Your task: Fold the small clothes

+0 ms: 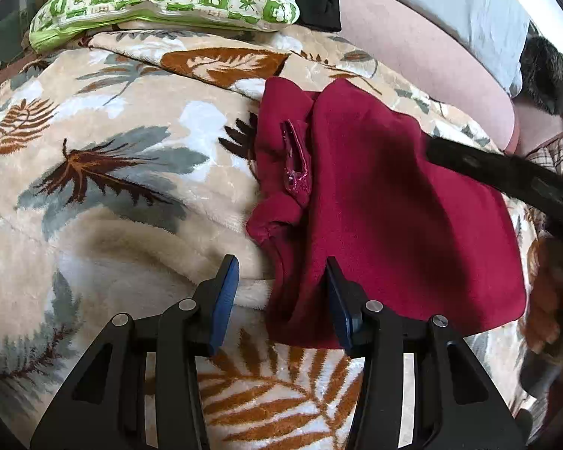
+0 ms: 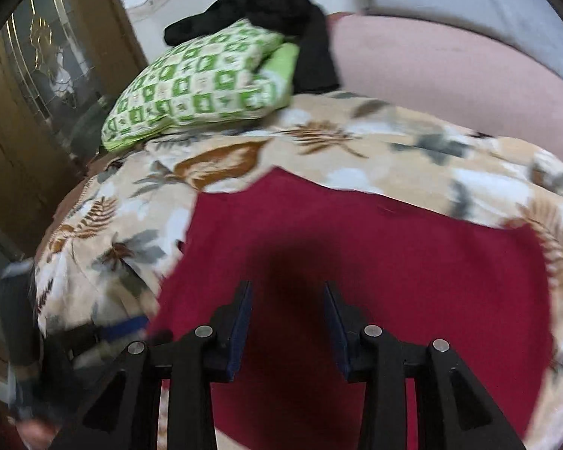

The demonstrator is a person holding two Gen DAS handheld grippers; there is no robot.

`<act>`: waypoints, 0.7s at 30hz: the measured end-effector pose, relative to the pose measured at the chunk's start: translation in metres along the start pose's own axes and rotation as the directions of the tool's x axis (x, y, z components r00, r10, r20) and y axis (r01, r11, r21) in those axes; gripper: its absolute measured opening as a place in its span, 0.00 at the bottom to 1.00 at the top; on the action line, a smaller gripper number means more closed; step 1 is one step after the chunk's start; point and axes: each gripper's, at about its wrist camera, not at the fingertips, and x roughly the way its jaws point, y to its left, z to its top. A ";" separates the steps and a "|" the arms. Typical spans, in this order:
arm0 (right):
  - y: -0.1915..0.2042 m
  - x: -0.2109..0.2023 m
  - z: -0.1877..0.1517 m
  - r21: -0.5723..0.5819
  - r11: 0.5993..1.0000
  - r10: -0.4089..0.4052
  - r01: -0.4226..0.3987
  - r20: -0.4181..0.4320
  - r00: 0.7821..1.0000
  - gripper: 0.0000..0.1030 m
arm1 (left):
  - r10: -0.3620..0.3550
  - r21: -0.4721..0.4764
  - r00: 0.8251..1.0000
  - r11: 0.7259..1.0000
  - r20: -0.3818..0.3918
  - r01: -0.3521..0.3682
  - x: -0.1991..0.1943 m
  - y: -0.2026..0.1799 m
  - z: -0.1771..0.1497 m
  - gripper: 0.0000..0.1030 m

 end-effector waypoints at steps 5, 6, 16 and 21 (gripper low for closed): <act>0.024 0.039 0.022 -0.014 0.997 0.074 -0.074 -0.026 0.997 0.35 | -0.030 -0.047 0.999 0.998 0.024 0.031 -0.016 0.015 -0.001 0.54; 0.027 0.045 0.027 0.010 0.995 0.099 -0.099 -0.036 0.994 0.35 | -0.024 -0.054 0.999 0.998 0.031 0.025 -0.018 0.018 -0.002 0.56; 0.058 0.096 0.039 -0.040 0.998 0.036 -0.042 -0.151 0.988 0.07 | -0.061 -0.081 0.998 0.995 -0.015 0.060 -0.003 0.026 0.002 0.57; 0.063 0.098 0.042 -0.041 0.996 0.073 -0.079 -0.136 0.988 0.06 | -0.055 -0.076 0.998 0.996 -0.015 0.054 0.001 0.022 0.005 0.57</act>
